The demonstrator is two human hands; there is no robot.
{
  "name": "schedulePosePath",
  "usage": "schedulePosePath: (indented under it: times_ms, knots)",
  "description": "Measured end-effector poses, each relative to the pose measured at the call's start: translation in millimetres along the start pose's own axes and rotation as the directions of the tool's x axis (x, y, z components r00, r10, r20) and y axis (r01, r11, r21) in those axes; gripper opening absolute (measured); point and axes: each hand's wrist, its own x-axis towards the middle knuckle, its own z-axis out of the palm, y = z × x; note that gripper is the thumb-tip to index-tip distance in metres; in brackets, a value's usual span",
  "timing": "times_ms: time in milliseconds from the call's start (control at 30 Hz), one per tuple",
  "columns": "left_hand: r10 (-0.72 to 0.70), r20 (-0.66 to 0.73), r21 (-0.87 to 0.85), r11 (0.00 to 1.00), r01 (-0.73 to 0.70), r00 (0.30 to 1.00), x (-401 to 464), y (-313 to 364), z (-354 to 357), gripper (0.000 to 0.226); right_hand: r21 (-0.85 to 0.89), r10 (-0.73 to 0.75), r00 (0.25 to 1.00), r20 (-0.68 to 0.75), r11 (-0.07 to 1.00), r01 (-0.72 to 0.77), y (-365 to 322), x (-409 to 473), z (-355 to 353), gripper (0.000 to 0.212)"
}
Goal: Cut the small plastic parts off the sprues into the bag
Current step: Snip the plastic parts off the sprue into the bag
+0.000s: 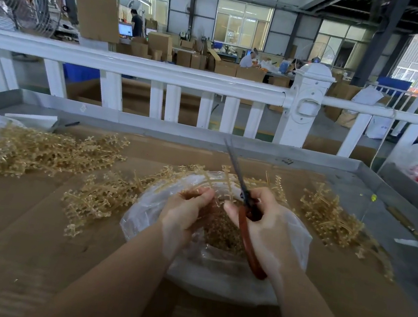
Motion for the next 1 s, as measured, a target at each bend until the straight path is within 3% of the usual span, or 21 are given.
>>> schedulePosePath:
  times_ms: [100,233,600,1000]
  knots:
    - [0.008,0.036,-0.102,0.995,-0.005,0.999,1.0,1.3,-2.2,0.012,-0.102,-0.023,0.989,0.143,0.994,0.038,4.1,-1.1,3.6,0.024]
    - [0.003,0.065,-0.164,0.986,0.008,0.998,1.0,2.2,-4.1,0.019,-0.266,-0.064,0.982,0.178,0.958,0.111,10.7,-2.9,6.4,0.026]
    - [-0.039,0.003,-0.276,0.960,0.038,0.999,2.6,4.2,-2.9,0.015,-0.337,-0.151,0.962,0.227,0.915,0.223,28.6,-0.1,9.5,0.035]
    - [-0.064,-0.052,-0.250,0.967,0.049,0.997,1.2,-4.0,0.6,0.013,-0.437,-0.149,0.955,0.256,0.864,0.252,40.1,2.7,15.2,0.038]
